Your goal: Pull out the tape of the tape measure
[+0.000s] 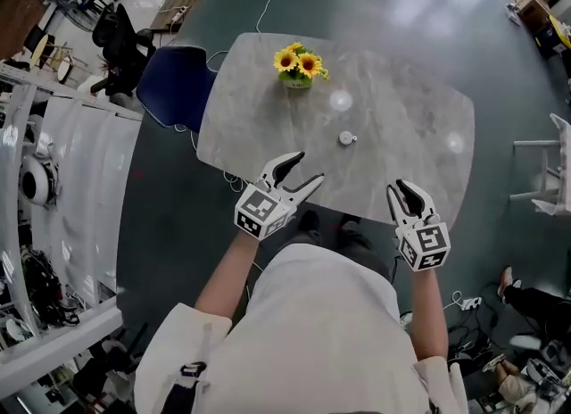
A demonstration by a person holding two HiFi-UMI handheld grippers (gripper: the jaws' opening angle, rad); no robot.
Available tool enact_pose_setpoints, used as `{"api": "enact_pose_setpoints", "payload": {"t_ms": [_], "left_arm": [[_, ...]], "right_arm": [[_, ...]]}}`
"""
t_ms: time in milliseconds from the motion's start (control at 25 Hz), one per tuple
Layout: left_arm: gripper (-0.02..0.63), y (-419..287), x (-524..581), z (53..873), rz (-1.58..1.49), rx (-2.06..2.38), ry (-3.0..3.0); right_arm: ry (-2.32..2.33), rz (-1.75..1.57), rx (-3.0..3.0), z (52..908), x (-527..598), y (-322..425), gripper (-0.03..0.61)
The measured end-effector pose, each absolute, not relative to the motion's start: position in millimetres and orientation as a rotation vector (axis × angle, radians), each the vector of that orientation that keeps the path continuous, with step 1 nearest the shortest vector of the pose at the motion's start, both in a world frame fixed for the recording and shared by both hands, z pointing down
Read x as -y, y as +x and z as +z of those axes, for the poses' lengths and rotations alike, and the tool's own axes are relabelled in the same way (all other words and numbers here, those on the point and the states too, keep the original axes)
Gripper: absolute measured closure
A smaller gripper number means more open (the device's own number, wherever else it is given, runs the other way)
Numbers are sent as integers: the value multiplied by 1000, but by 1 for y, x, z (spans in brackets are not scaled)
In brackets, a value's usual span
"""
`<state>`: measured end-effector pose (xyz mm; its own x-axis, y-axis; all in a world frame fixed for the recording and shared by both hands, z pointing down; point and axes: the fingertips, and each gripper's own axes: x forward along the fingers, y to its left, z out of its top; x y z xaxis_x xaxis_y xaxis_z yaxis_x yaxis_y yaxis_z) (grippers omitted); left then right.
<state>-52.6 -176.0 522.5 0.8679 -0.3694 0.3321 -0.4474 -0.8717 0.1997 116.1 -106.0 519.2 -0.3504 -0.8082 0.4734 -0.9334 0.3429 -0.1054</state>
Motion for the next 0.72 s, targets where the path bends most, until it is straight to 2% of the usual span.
{"api": "enact_pose_setpoints", "payload": {"t_ms": [400,720], "left_arm": [[351,-6,193,549,451,741,2701],[351,34,213,625,612,731,2689]], "right_arm": [[1336,526,2352,549,148,145,472],[1206,569,2374,612,178,164,476]]}}
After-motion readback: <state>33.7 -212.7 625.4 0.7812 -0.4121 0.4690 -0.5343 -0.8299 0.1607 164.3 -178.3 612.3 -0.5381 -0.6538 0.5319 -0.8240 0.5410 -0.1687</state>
